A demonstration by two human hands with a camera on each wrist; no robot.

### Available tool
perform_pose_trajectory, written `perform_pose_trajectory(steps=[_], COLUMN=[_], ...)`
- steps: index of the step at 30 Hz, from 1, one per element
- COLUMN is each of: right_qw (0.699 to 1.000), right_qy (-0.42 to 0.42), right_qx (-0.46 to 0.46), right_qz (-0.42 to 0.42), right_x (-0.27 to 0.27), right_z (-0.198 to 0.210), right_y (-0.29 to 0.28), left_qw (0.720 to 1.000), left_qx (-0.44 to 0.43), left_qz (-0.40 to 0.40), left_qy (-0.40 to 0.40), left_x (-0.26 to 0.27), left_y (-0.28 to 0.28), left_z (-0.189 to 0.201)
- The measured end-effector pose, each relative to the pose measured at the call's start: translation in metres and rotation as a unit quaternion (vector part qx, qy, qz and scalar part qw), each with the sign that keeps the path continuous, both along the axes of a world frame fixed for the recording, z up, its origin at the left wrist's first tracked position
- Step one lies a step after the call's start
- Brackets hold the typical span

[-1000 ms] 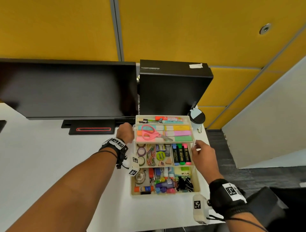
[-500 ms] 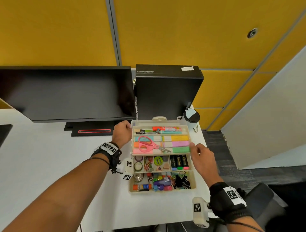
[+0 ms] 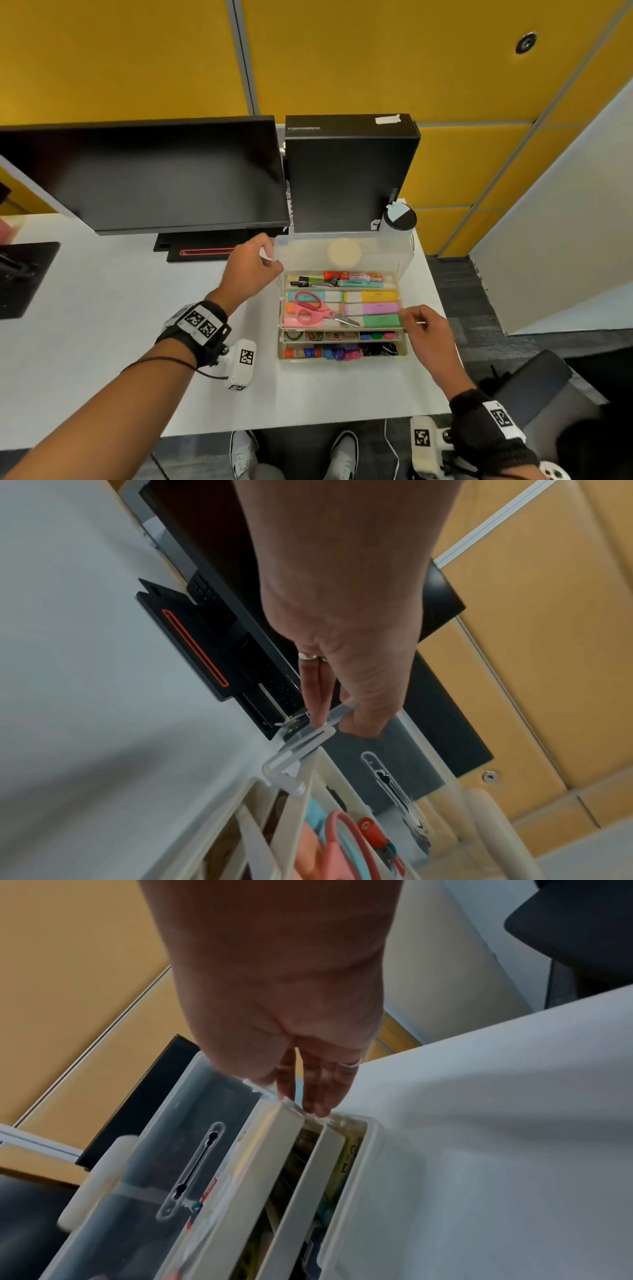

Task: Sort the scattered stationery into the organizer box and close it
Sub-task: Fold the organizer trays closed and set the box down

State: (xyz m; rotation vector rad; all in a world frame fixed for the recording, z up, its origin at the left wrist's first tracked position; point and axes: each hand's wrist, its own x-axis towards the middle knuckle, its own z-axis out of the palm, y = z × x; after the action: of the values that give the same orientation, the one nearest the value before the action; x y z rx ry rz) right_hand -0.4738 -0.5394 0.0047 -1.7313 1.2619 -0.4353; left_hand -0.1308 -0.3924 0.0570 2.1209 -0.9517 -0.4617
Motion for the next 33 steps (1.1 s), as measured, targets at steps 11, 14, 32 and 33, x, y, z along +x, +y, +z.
perform_pose_trajectory(steps=[11, 14, 32, 33], right_qw=[0.978, 0.985, 0.994, 0.995], right_qy=[-0.081, -0.054, 0.026, 0.012], right_qx=[0.173, 0.156, 0.004, 0.007], right_qz=[-0.089, -0.056, 0.103, 0.102], right_x=[-0.021, -0.021, -0.005, 0.000], right_z=[0.014, 0.019, 0.002, 0.000], right_y=[0.012, 0.015, 0.025, 0.022], left_qw=[0.962, 0.954, 0.939, 0.939], left_qx=[0.075, 0.100, 0.120, 0.121], left_qz=[-0.229, -0.236, -0.234, -0.231], left_qy=[-0.126, -0.156, -0.222, -0.223], left_x=[-0.053, -0.061, -0.058, -0.055], left_y=[0.086, 0.095, 0.091, 0.088], left_z=[-0.003, -0.009, -0.046, -0.045])
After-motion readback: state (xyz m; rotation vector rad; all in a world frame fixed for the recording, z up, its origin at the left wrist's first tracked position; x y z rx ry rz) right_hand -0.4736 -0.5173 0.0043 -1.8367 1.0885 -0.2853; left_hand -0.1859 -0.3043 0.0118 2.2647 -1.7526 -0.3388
